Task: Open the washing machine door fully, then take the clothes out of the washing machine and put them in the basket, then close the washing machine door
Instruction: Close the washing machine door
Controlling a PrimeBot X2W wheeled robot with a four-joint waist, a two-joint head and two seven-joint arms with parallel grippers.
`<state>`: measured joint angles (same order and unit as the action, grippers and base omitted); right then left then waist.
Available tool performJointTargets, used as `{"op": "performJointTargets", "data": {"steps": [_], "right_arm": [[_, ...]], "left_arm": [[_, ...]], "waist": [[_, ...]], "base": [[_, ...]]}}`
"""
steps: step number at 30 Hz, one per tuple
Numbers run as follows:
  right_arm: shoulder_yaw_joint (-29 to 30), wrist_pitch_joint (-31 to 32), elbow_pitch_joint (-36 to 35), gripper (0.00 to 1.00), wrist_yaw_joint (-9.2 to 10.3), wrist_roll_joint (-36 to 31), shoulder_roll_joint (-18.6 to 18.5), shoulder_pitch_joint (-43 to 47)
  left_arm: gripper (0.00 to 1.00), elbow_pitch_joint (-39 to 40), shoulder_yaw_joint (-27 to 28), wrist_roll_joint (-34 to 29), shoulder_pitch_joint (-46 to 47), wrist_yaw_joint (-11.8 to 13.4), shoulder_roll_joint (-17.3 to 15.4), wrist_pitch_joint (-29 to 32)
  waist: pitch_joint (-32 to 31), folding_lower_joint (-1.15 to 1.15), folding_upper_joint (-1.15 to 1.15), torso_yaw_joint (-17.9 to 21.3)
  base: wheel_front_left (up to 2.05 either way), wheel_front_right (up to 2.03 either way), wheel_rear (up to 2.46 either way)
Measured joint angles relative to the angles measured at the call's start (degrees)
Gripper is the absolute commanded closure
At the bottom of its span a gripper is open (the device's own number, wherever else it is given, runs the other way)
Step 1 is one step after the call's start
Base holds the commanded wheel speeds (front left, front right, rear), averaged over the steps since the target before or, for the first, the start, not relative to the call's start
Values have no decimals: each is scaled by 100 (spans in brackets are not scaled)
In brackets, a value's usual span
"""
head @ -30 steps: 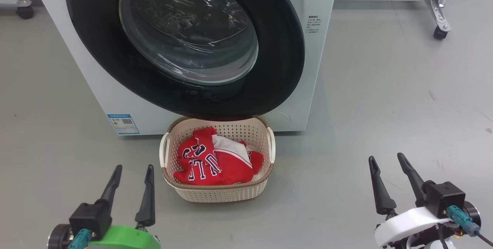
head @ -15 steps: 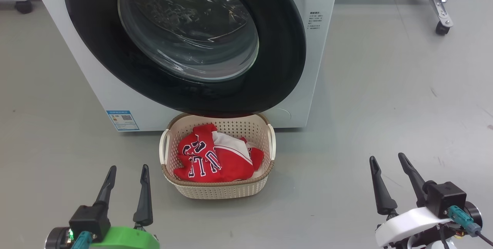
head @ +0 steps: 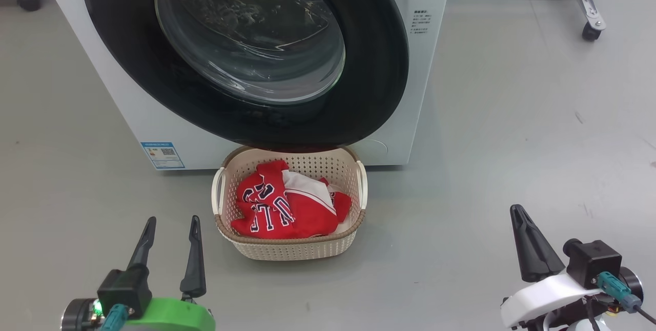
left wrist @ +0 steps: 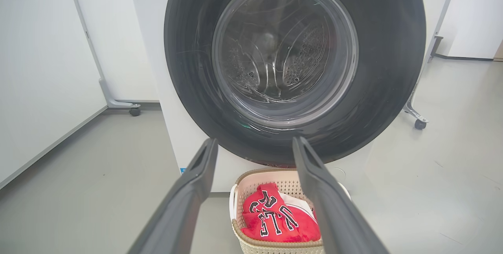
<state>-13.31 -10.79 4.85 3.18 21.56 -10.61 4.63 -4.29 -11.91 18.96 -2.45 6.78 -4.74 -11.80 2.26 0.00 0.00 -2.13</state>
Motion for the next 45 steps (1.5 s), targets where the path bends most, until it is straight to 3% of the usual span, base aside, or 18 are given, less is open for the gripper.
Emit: {"op": "performJointTargets", "data": {"steps": [21,45], "right_arm": [[227,99,-29,100,-19,8,-309,-431],[123,693,548,100,-477,-63,-632,-2910]], "left_arm": [[0,266,-87,-218,8,0,147,124],[0,402,-331,-280,268,1,204,88]], "waist": [[277,0,0,-354],[954,0,0,-1242]], "base": [[0,0,0],[0,0,0]]}}
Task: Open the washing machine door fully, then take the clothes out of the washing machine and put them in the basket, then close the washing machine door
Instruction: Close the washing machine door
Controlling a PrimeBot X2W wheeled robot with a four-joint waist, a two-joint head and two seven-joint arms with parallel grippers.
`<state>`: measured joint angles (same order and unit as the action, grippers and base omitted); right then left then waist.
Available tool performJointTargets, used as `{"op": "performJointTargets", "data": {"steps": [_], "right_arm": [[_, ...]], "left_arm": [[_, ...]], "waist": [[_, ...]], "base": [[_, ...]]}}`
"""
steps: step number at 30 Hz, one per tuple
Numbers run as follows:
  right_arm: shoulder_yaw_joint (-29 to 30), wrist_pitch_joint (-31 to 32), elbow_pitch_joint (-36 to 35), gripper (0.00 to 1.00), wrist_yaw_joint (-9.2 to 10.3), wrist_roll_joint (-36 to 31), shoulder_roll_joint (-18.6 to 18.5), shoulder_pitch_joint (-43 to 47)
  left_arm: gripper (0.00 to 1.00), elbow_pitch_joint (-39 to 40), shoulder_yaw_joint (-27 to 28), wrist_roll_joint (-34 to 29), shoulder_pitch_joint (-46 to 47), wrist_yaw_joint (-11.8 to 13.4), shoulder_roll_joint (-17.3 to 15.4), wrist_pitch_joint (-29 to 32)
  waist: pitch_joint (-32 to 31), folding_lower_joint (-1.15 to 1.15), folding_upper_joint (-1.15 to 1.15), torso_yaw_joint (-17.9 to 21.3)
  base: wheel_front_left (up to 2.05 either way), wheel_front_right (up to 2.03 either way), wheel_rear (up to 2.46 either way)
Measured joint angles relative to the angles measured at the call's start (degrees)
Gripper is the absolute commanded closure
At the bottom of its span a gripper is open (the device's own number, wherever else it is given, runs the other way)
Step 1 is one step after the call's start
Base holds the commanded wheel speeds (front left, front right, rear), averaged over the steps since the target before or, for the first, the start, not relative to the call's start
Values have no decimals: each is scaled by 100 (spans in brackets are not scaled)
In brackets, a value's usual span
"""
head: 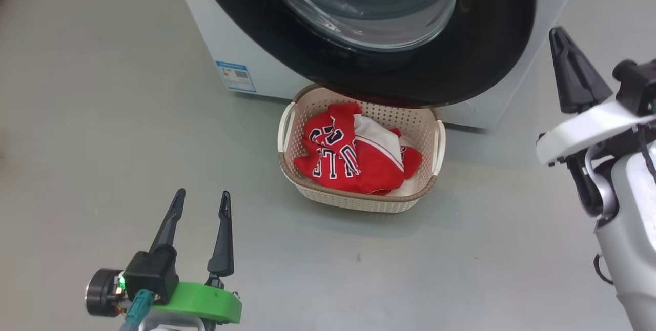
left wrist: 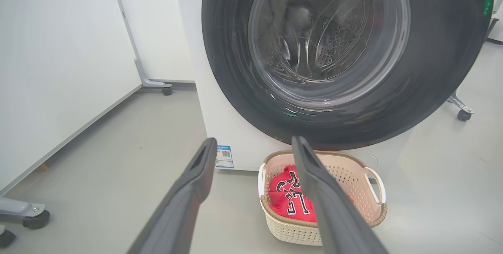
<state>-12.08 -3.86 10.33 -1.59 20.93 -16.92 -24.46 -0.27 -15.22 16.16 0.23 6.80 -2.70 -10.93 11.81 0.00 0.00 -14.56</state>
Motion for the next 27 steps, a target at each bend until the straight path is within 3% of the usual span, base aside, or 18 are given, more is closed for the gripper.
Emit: {"op": "performJointTargets", "data": {"steps": [13,27], "right_arm": [[-133,289,736,100,-188,-43,-36,-1077],[-85,339,1482,100,-289,-66,-252,-1555]], "left_arm": [[0,9,-154,301,224,0,10,-129],[0,-149,-433,397,439,0,23,-226]], "waist": [[375,0,0,-402],[492,0,0,-699]], "base": [[0,0,0],[0,0,0]]}}
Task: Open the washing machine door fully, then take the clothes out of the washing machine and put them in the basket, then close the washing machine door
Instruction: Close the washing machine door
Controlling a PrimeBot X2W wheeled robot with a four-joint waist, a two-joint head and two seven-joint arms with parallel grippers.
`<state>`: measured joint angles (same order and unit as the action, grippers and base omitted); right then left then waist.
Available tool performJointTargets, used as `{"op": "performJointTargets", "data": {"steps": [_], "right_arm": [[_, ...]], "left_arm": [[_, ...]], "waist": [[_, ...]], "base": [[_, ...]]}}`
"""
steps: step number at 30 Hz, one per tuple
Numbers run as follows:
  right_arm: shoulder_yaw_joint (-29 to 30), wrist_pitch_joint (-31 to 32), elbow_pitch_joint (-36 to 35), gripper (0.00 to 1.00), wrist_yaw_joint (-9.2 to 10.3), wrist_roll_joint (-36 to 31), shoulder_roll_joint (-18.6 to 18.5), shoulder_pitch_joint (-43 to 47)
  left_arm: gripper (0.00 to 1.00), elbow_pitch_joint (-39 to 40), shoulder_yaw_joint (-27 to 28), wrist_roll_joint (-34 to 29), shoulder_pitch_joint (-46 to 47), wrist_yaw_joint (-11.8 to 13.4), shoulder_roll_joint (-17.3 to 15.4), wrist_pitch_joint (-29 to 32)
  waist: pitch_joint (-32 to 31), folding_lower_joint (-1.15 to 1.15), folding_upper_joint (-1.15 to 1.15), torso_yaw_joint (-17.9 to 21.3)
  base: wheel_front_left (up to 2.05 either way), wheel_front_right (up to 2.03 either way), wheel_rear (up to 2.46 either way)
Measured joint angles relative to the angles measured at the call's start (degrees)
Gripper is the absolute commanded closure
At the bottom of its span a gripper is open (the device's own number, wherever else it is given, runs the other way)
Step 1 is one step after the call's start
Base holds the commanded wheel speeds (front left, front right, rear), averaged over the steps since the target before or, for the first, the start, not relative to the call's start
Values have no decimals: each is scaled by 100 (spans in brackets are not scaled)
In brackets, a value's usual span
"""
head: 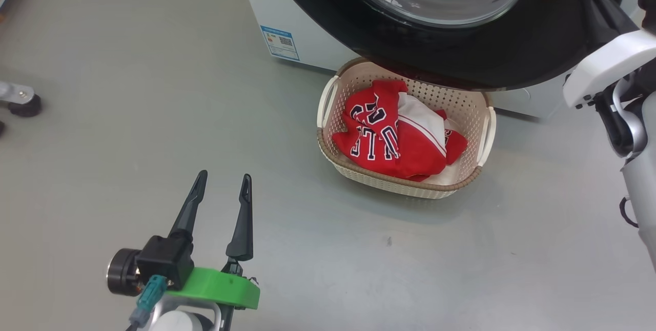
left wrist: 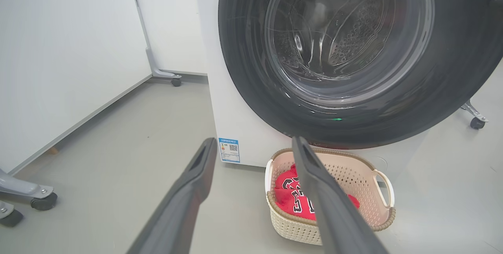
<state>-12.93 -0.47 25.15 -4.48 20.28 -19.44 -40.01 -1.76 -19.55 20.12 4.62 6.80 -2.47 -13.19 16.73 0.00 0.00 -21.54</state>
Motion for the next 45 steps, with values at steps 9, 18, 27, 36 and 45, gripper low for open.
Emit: {"op": "performJointTargets", "data": {"steps": [9,18,27,36,45], "right_arm": [[87,76,323,100,-23,-20,-214,-468],[182,269,682,100,-51,-34,-456,-1012],[215,378,886,100,-52,-175,-749,-1519],[223,324,1171,100,-100,-225,-797,-1732],[9,34,1287,100,-151,-225,-563,-1731]], "left_arm": [[0,-22,-136,208,32,0,1,-9],[0,-46,-269,256,124,0,3,-57],[0,-35,-434,358,169,0,7,-66],[0,-65,-394,410,256,0,16,-108],[0,-156,-256,432,256,0,31,-109]], "waist": [[60,0,0,-205],[212,0,0,-433],[395,0,0,-659],[576,0,0,-883],[507,0,0,-827]], "base": [[0,0,0],[0,0,0],[0,0,0],[0,0,0],[0,0,0]]}}
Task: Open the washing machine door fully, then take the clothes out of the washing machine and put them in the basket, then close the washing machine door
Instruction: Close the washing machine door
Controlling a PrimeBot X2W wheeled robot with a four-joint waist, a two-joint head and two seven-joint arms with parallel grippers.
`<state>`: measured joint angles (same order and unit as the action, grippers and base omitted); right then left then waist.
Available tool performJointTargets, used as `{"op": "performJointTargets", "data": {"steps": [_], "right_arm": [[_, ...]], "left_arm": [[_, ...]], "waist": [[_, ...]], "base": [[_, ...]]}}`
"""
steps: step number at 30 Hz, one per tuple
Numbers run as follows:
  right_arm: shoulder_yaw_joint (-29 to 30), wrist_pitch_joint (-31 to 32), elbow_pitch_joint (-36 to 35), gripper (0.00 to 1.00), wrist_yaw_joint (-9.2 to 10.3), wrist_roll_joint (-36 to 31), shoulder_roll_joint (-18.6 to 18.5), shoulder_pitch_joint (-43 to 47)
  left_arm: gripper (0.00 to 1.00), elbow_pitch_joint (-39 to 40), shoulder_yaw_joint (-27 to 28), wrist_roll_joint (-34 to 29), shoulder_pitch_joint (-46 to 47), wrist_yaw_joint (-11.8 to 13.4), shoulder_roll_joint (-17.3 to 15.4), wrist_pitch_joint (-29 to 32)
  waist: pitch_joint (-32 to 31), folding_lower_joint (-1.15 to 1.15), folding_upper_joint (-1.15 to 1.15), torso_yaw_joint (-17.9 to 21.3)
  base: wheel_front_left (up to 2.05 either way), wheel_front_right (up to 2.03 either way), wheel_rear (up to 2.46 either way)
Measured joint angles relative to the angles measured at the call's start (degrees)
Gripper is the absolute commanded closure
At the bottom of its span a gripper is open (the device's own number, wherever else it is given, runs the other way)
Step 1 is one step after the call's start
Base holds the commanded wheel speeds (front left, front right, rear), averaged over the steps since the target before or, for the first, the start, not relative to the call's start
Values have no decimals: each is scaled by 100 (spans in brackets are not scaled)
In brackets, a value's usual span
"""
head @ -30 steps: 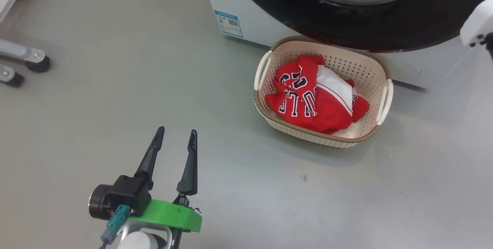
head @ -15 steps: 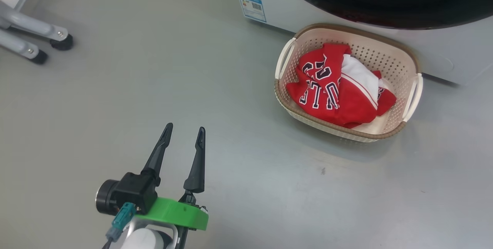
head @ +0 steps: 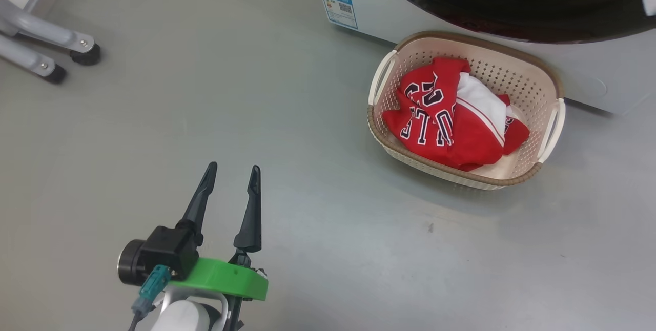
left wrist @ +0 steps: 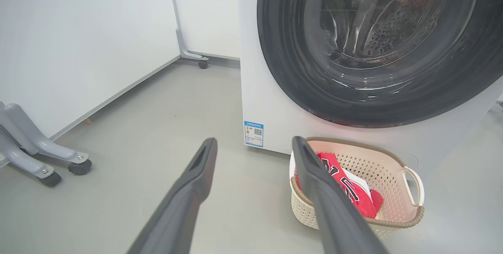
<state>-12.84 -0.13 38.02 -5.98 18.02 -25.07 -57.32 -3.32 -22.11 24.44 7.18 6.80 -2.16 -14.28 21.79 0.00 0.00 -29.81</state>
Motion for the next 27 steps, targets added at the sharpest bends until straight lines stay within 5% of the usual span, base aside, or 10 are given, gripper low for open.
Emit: {"op": "performJointTargets", "data": {"steps": [10,25,27], "right_arm": [[-45,-558,-98,100,-46,301,404,413],[157,-1239,-396,100,-53,847,881,2248],[211,-1289,-472,78,-53,907,928,2496]], "left_arm": [[0,-82,182,-194,5,0,-1,0],[0,-212,294,-468,2,1,-1,0],[0,-230,280,-528,-1,1,-1,0]], "waist": [[-148,0,0,265],[-548,0,0,858],[-610,0,0,949]], "base": [[0,0,0],[0,0,0],[0,0,0]]}}
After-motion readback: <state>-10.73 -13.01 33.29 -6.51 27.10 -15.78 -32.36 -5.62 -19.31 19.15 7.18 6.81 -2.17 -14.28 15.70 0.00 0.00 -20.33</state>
